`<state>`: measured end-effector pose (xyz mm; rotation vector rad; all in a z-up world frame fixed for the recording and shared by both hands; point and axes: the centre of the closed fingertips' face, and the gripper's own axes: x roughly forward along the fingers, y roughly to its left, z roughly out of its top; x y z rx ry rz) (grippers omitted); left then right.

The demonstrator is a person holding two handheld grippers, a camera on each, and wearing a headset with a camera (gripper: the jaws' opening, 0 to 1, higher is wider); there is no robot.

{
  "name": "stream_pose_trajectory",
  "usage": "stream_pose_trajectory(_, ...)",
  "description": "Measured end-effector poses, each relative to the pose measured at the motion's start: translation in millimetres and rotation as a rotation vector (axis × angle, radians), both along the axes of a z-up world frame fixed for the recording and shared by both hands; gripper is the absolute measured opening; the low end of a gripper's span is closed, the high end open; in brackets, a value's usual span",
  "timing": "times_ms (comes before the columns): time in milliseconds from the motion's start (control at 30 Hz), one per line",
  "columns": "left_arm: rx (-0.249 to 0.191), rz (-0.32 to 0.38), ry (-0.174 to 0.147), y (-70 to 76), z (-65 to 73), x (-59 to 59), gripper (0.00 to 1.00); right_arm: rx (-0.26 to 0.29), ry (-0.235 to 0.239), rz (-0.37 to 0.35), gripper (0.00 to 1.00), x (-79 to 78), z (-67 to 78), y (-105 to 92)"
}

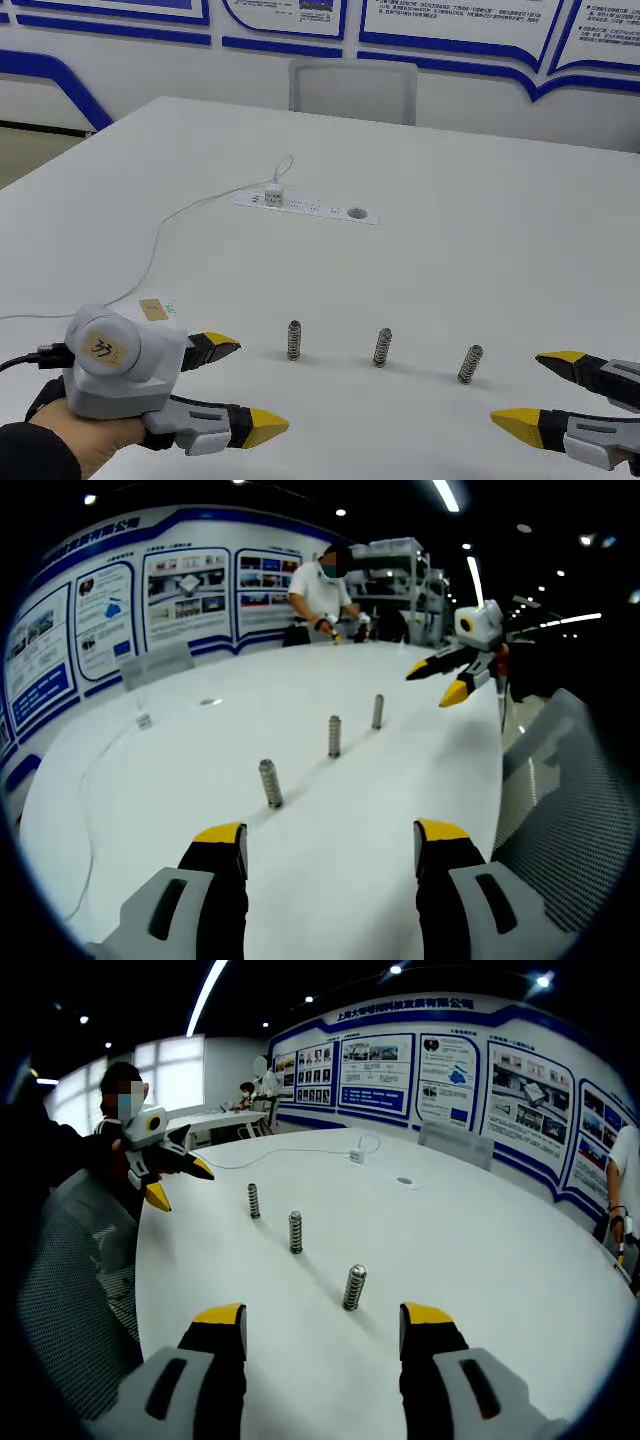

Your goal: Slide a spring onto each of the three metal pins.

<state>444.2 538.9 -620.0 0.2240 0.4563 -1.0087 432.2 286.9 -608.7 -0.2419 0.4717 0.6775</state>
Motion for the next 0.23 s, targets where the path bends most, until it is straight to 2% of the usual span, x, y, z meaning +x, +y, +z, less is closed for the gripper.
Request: stream_pose_trajectory(233,-0.004,0.005,0.003,0.2,0.3,0.5,0.69,-0.002,-0.005,-0.002,0.66,-2.5,-0.8,-2.8)
